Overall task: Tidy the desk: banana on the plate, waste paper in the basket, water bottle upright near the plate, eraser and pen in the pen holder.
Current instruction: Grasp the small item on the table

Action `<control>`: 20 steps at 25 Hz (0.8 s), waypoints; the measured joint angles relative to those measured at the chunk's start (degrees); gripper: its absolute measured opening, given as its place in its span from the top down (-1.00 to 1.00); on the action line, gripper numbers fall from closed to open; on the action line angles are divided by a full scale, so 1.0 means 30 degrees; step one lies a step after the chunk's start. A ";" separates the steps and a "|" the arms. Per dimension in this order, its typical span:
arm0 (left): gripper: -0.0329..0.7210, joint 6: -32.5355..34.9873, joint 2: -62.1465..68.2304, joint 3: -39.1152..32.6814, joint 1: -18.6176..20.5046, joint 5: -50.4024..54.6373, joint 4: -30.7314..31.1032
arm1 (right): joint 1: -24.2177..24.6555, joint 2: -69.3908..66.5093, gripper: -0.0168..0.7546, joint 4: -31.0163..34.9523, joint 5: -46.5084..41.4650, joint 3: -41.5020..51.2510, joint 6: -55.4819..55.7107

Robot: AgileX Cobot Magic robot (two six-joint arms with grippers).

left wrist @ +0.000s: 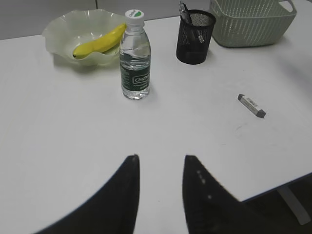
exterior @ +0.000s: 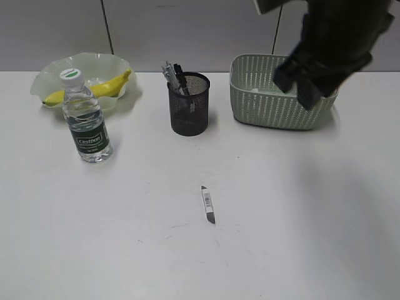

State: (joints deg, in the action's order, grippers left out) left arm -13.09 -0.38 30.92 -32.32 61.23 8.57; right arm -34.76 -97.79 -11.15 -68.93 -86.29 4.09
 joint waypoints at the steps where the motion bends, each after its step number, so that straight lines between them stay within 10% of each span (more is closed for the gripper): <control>1: 0.30 0.0000 0.0000 0.0000 0.0000 0.0000 0.0022 | 0.0000 0.0944 0.25 0.0122 0.0074 0.1124 -0.0026; 20: 0.30 0.0015 0.4347 -0.0015 0.0000 -0.0129 -0.0095 | 0.0000 2.1852 0.27 0.2368 0.3704 1.7699 -0.0050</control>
State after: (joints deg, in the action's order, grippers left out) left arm -13.05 12.66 30.87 -32.32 60.84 8.28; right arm -34.76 -32.23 -4.04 -57.82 -33.19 3.94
